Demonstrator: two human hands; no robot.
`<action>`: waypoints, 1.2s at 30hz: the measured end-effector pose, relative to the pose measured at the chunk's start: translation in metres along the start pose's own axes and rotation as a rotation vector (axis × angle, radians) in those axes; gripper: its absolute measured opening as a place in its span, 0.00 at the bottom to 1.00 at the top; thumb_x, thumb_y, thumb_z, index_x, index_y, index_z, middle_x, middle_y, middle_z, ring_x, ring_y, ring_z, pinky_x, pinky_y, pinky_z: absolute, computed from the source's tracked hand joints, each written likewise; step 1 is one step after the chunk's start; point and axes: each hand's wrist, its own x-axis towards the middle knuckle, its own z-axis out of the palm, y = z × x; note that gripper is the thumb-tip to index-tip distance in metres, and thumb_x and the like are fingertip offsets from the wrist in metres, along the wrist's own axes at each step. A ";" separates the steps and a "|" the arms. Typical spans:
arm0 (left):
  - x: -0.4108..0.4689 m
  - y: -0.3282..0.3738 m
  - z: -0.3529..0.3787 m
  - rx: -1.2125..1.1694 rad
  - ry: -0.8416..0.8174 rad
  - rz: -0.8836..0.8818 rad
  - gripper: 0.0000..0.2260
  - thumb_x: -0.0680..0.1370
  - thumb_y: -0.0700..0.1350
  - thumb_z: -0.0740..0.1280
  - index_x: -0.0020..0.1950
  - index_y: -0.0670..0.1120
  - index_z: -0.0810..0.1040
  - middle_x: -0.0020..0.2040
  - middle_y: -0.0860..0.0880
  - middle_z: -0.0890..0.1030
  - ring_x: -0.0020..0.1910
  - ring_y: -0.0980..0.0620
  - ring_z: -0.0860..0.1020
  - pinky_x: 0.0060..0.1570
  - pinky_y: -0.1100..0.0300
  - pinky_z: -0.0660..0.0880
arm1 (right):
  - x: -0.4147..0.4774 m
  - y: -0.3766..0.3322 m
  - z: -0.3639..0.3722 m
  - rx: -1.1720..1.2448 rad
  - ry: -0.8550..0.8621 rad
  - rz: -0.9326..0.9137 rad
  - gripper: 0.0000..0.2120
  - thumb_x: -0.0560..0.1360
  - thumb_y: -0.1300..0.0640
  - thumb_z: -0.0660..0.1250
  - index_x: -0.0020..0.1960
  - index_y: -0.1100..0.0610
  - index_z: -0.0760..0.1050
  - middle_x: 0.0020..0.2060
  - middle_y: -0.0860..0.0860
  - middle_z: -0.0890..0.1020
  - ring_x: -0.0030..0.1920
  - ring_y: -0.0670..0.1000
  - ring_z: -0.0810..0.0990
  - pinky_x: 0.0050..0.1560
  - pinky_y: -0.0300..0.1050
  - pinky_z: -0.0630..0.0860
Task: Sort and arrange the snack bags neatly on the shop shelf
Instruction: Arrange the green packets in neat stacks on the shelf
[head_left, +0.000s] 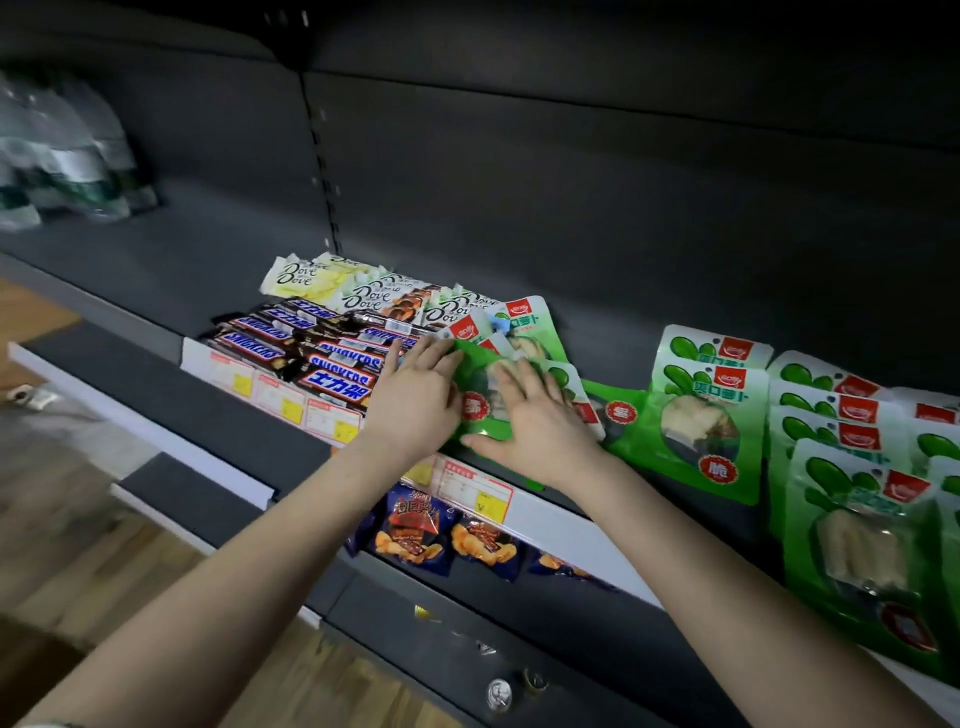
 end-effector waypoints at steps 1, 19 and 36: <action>-0.002 -0.003 -0.001 -0.003 0.008 -0.006 0.23 0.79 0.45 0.57 0.74 0.46 0.63 0.76 0.49 0.61 0.76 0.50 0.53 0.73 0.48 0.40 | 0.002 -0.002 0.001 -0.007 -0.025 0.001 0.47 0.70 0.30 0.59 0.77 0.51 0.42 0.77 0.54 0.43 0.75 0.62 0.45 0.72 0.60 0.51; 0.003 0.010 -0.002 -0.127 0.135 0.012 0.19 0.77 0.41 0.58 0.68 0.48 0.72 0.69 0.49 0.72 0.72 0.48 0.62 0.73 0.49 0.45 | -0.025 0.043 -0.032 0.229 0.118 -0.214 0.30 0.63 0.78 0.60 0.45 0.46 0.84 0.68 0.43 0.71 0.71 0.51 0.60 0.74 0.55 0.51; 0.001 0.038 0.014 -0.155 0.001 0.080 0.19 0.79 0.51 0.59 0.70 0.50 0.69 0.71 0.48 0.69 0.70 0.47 0.67 0.73 0.48 0.47 | -0.053 0.056 -0.030 0.521 0.013 -0.110 0.25 0.73 0.52 0.69 0.68 0.41 0.68 0.72 0.38 0.59 0.69 0.39 0.58 0.65 0.32 0.55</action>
